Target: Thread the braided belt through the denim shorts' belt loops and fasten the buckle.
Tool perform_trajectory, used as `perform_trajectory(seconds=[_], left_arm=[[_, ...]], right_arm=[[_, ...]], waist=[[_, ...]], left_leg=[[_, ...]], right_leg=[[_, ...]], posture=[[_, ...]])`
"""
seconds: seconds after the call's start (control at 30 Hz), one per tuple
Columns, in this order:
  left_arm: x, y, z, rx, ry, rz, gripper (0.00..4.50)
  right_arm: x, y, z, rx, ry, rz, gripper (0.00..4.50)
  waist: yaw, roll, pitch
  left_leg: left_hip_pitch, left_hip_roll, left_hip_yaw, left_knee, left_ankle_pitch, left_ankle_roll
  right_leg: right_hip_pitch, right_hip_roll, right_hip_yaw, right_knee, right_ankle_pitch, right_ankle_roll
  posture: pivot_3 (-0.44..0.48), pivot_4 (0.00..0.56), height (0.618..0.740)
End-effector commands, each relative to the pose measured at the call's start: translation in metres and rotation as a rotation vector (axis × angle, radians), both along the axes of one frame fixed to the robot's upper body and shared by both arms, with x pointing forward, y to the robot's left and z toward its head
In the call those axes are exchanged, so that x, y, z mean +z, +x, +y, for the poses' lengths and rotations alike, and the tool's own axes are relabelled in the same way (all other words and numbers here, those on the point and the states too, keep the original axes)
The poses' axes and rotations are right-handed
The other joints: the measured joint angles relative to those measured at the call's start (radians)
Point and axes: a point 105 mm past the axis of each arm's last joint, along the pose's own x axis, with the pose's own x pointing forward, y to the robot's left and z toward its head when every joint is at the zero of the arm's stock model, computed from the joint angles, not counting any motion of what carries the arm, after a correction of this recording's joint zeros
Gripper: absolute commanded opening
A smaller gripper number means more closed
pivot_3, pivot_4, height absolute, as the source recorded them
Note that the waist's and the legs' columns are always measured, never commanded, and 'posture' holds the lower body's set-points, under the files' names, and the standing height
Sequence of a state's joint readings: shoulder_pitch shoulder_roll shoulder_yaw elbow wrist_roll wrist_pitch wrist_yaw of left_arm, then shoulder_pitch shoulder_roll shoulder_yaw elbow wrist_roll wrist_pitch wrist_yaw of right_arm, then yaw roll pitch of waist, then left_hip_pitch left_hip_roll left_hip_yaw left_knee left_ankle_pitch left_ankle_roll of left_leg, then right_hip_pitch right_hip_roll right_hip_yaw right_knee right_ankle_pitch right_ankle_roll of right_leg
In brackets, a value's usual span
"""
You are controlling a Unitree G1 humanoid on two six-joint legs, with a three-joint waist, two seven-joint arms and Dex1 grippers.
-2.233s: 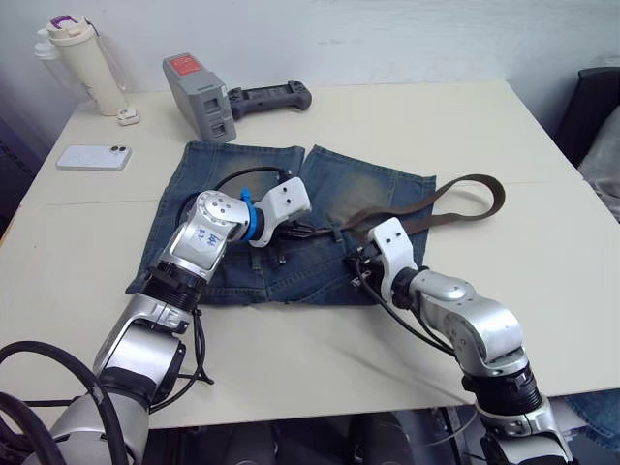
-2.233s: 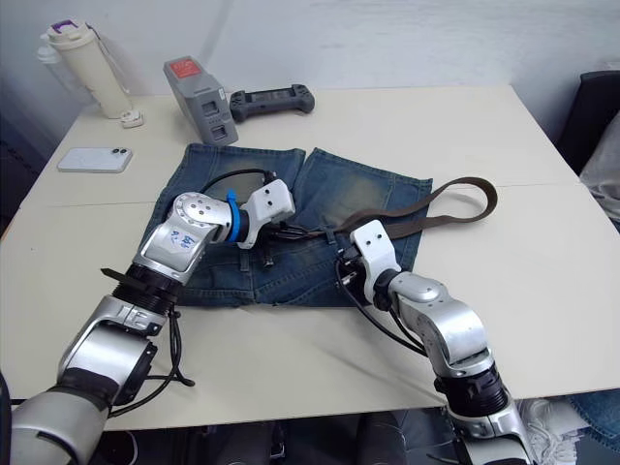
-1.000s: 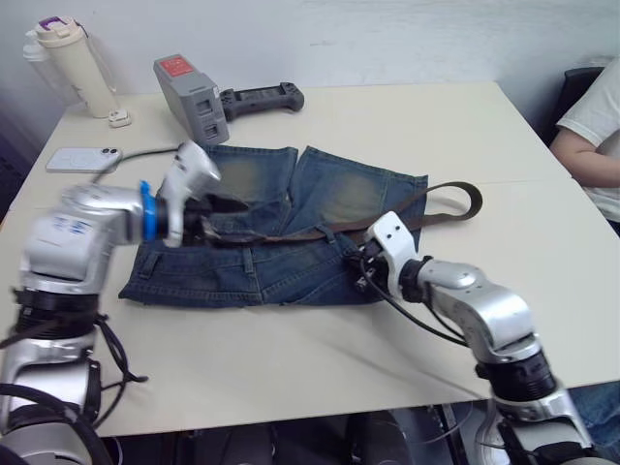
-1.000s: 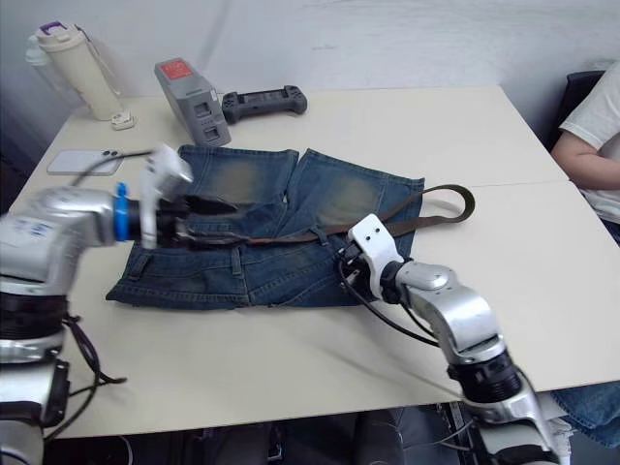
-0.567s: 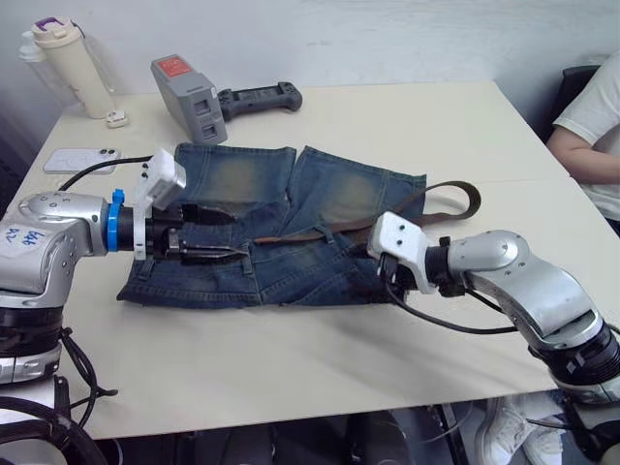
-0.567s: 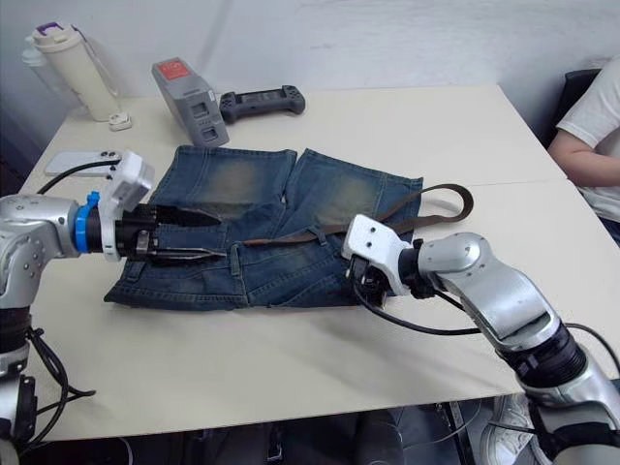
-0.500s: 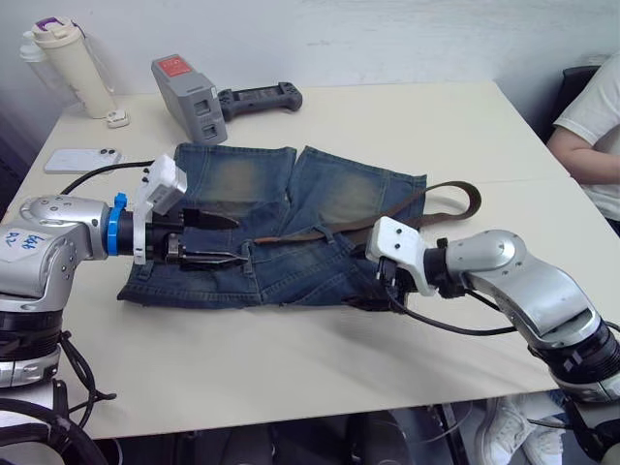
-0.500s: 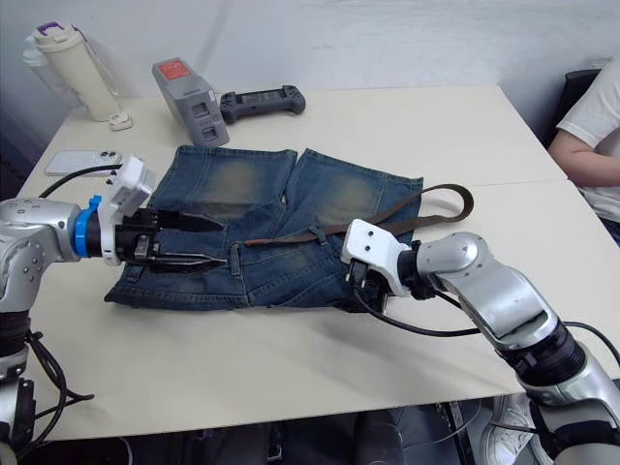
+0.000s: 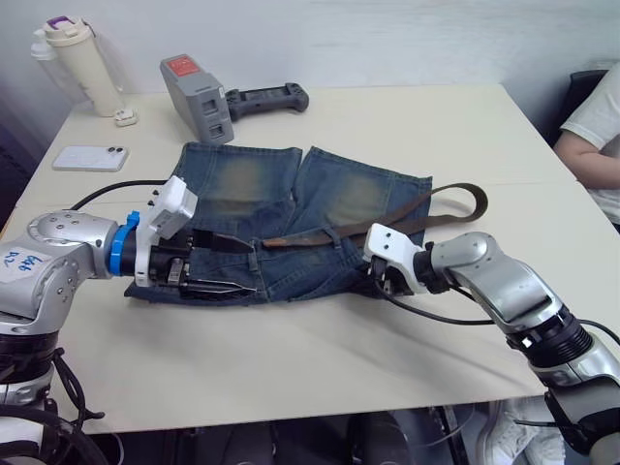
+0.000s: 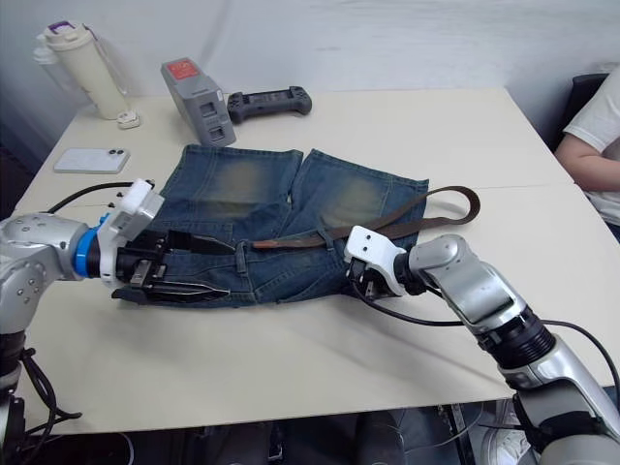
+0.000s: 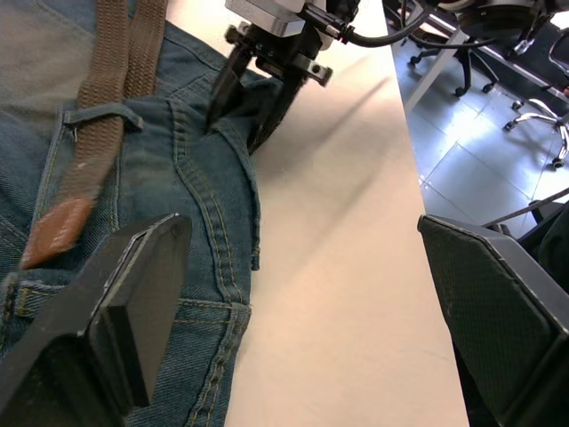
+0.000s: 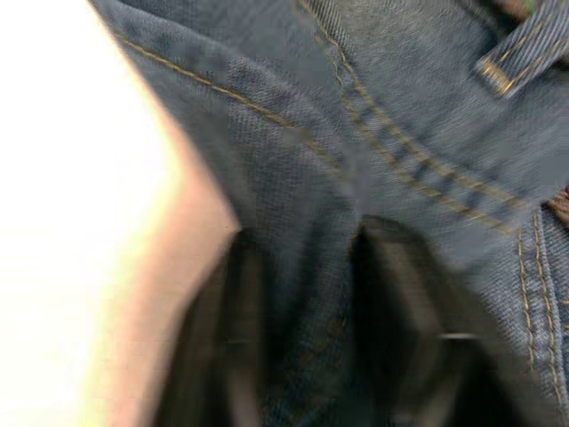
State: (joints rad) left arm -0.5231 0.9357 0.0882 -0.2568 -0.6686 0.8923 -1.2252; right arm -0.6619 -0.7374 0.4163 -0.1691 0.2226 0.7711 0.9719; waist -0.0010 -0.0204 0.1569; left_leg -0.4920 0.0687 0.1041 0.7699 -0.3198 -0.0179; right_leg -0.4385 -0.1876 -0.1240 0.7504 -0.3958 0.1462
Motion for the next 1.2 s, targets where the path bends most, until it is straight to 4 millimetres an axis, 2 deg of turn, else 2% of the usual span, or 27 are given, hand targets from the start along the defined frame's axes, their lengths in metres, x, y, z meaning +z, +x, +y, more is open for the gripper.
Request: perform_trajectory(seconds=[0.03, 0.13, 0.23, 0.47, 0.6, 0.73, 0.8, 0.93, 1.07, 1.13, 1.2], left_arm=[[0.008, 0.002, -0.004, -0.02, -0.02, -0.036, 4.5], [0.008, 0.004, -0.006, -0.03, -0.024, -0.031, 4.5], [0.007, 0.006, -0.008, -0.036, -0.029, -0.027, 4.5], [0.003, 0.01, -0.018, -0.076, -0.037, -0.021, 4.5], [0.003, 0.011, -0.023, -0.096, -0.047, -0.02, 4.5], [0.001, 0.014, -0.036, -0.127, -0.066, -0.024, 4.5], [-0.001, 0.017, -0.039, -0.126, -0.063, -0.03, 4.5], [-0.002, 0.02, -0.041, -0.126, -0.064, -0.034, 4.5], [-0.004, 0.019, -0.041, -0.129, -0.056, -0.038, 4.5], [-0.004, 0.018, -0.04, -0.128, -0.053, -0.039, 4.5], [-0.005, 0.018, -0.04, -0.126, -0.051, -0.038, 4.5]], right_arm=[[0.001, 0.001, -0.026, -0.07, -0.028, -0.022, 0.14], [0.008, -0.001, -0.054, -0.119, -0.036, -0.063, 0.14], [0.007, -0.008, -0.09, -0.162, -0.082, -0.062, 0.14], [0.008, -0.017, -0.149, -0.21, -0.192, -0.07, 0.14], [0.008, -0.018, -0.165, -0.233, -0.205, -0.074, 0.14], [0.012, -0.001, -0.19, -0.324, -0.242, -0.171, 0.14], [0.015, 0.011, -0.186, -0.374, -0.189, -0.212, 0.14], [0.011, 0.022, -0.172, -0.383, -0.148, -0.22, 0.14], [0.009, 0.021, -0.152, -0.345, -0.112, -0.2, 0.14], [0.008, 0.015, -0.148, -0.325, -0.111, -0.171, 0.14], [0.018, 0.011, -0.149, -0.325, -0.101, -0.181, 0.14]], waist=[[0.006, 0.0, 0.0], [0.021, 0.0, 0.0], [0.029, 0.0, 0.0], [0.021, 0.0, 0.0], [0.023, 0.0, 0.0], [0.023, 0.0, 0.0], [0.02, 0.0, 0.0], [0.007, 0.0, 0.0], [-0.004, 0.0, 0.0], [-0.004, 0.0, 0.0], [-0.002, 0.001, 0.0]], left_leg=[[0.0, 0.0, 0.0, 0.0, 0.0, 0.0], [0.0, -0.001, 0.0, 0.001, 0.0, 0.001], [0.0, -0.001, 0.0, 0.001, -0.001, 0.001], [0.001, -0.001, 0.0, 0.001, -0.001, 0.001], [0.001, -0.001, 0.0, 0.001, -0.001, 0.001], [0.002, -0.001, 0.0, 0.002, -0.001, 0.001], [0.002, -0.001, 0.0, 0.003, -0.001, 0.001], [0.002, -0.001, -0.001, 0.002, -0.001, 0.001], [0.002, 0.0, -0.002, 0.002, -0.001, 0.001], [0.003, 0.0, -0.002, 0.002, -0.001, 0.001], [0.002, 0.0, -0.002, 0.001, -0.001, 0.001]], right_leg=[[0.0, 0.0, 0.0, 0.0, 0.0, 0.0], [0.001, 0.0, 0.0, -0.002, 0.0, 0.0], [0.002, 0.0, 0.0, -0.003, 0.0, 0.0], [0.004, 0.0, 0.0, -0.003, 0.0, 0.0], [0.004, 0.0, 0.0, -0.003, 0.0, 0.0], [0.006, 0.0, 0.0, -0.003, 0.0, 0.0], [0.006, 0.0, 0.0, -0.003, 0.0, 0.001], [0.006, 0.0, -0.001, -0.002, 0.0, 0.001], [0.006, 0.0, -0.001, -0.002, 0.0, 0.001], [0.006, 0.0, -0.002, -0.002, 0.0, 0.0], [0.006, 0.0, -0.002, -0.002, 0.0, 0.0]], posture=[[0.0, 0.15, 0.65], [0.0, 0.15, 0.65], [0.0, 0.15, 0.65], [0.0, 0.15, 0.65], [0.0, 0.15, 0.65], [0.0, 0.15, 0.65], [0.0, 0.15, 0.65], [0.0, 0.15, 0.65], [0.0, 0.15, 0.65], [0.0, 0.15, 0.65], [0.0, 0.15, 0.65]])
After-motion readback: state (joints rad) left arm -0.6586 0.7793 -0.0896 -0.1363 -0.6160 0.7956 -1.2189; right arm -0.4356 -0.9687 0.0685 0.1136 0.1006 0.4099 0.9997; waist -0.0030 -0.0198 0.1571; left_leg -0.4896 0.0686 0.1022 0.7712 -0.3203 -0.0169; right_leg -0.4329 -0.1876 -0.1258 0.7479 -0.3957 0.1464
